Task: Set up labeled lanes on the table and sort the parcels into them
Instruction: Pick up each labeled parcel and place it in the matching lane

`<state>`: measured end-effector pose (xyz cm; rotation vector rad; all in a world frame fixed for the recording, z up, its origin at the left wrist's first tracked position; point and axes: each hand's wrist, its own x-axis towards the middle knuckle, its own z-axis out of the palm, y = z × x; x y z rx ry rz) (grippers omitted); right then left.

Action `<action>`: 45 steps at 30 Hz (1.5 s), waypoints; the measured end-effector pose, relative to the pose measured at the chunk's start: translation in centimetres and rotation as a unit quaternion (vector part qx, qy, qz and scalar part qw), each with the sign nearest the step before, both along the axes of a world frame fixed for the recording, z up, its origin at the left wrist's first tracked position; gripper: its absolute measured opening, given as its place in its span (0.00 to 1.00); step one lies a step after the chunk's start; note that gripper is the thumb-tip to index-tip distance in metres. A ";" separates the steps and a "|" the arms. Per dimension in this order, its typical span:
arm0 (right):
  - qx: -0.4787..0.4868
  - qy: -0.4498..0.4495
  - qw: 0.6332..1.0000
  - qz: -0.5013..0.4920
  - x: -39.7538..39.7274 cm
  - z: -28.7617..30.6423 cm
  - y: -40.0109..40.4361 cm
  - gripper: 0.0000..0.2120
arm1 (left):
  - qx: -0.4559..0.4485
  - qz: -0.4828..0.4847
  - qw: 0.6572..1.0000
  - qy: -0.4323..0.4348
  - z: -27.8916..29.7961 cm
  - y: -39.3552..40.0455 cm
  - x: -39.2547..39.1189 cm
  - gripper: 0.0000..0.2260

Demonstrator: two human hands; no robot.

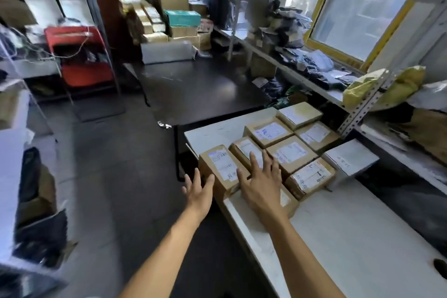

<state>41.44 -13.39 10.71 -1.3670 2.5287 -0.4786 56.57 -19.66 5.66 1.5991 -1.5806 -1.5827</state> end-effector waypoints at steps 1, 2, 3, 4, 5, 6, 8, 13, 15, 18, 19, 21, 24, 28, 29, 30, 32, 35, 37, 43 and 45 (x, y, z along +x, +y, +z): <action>0.010 -0.004 1.000 0.006 -0.2 -0.4 -1.1 0.32 | 0.046 0.019 0.998 0.036 -0.3 -0.3 -0.2 0.32; 0.013 -0.012 1.000 0.011 -0.4 -0.8 -2.3 0.31 | 0.088 0.037 0.993 0.067 -0.7 -0.8 -0.4 0.32; 0.014 -0.025 0.999 0.015 -0.7 -1.0 -3.4 0.30 | 0.135 0.060 0.984 0.101 -1.1 -1.4 -0.6 0.33; 0.018 -0.043 0.999 0.018 -1.0 -1.3 -4.5 0.30 | 0.183 0.084 0.971 0.132 -1.2 -2.0 -0.9 0.34; 0.020 -0.068 0.997 0.018 -1.4 -1.6 -5.6 0.29 | 0.227 0.109 0.954 0.159 -1.3 -2.7 -1.2 0.34; 0.019 -0.094 0.995 0.017 -1.9 -2.1 -6.8 0.28 | 0.262 0.131 0.940 0.177 -1.1 -3.4 -1.6 0.34; 0.014 -0.133 0.991 0.025 -3.4 -3.3 -9.2 0.29 | 0.303 0.161 0.919 0.197 -0.8 -5.1 -2.6 0.35; 0.057 -0.207 0.975 0.064 -6.7 -5.7 -14.0 0.27 | 0.353 0.197 0.892 0.203 -1.1 -9.1 -5.3 0.37; 0.094 -0.205 0.971 0.079 -7.5 -6.0 -15.4 0.28 | 0.361 0.195 0.891 0.195 -1.7 -10.5 -6.5 0.36; 0.092 -0.233 0.965 0.075 -8.1 -6.7 -16.9 0.29 | 0.358 0.194 0.898 0.170 -2.4 -11.8 -8.0 0.33; 0.092 -0.250 0.962 0.066 -8.1 -6.9 -17.1 0.30 | 0.355 0.191 0.900 0.164 -2.5 -12.1 -8.4 0.32; 0.095 -0.286 0.952 0.046 -8.0 -7.4 -17.7 0.34 | 0.349 0.181 0.908 0.148 -2.6 -12.8 -9.2 0.32; 0.089 -0.341 0.936 0.001 -7.7 -7.8 -18.3 0.38 | 0.341 0.159 0.918 0.129 -2.1 -13.9 -9.7 0.36; 0.102 -0.424 0.895 -0.091 -7.1 -7.2 -18.4 0.51 | 0.283 0.135 0.943 0.115 -1.8 -16.1 -9.5 0.35; 0.105 -0.442 0.885 -0.101 -7.0 -6.7 -18.4 0.49 | 0.269 0.121 0.950 0.105 -1.4 -16.6 -9.5 0.34; 0.099 -0.455 0.879 -0.104 -6.8 -6.6 -18.4 0.46 | 0.260 0.104 0.956 0.092 -1.1 -16.9 -9.5 0.34; 0.073 -0.492 0.861 -0.107 -6.7 -6.4 -18.3 0.42 | 0.244 0.076 0.965 0.065 -0.2 -17.6 -9.5 0.33; 0.009 -0.553 0.824 -0.124 -6.2 -5.8 -18.5 0.43 | 0.240 0.045 0.967 0.067 1.0 -19.2 -9.3 0.33; -0.021 -0.588 0.800 -0.119 -6.1 -5.3 -18.6 0.41 | 0.228 0.034 0.971 0.057 1.9 -20.4 -9.2 0.35; -0.077 -0.649 0.745 -0.134 -5.7 -3.3 -18.5 0.39 | 0.169 -0.044 0.981 0.088 4.9 -22.5 -9.6 0.32; -0.083 -0.631 0.756 -0.152 -5.4 -1.2 -18.1 0.37 | 0.146 -0.078 0.981 0.099 5.3 -22.6 -9.9 0.30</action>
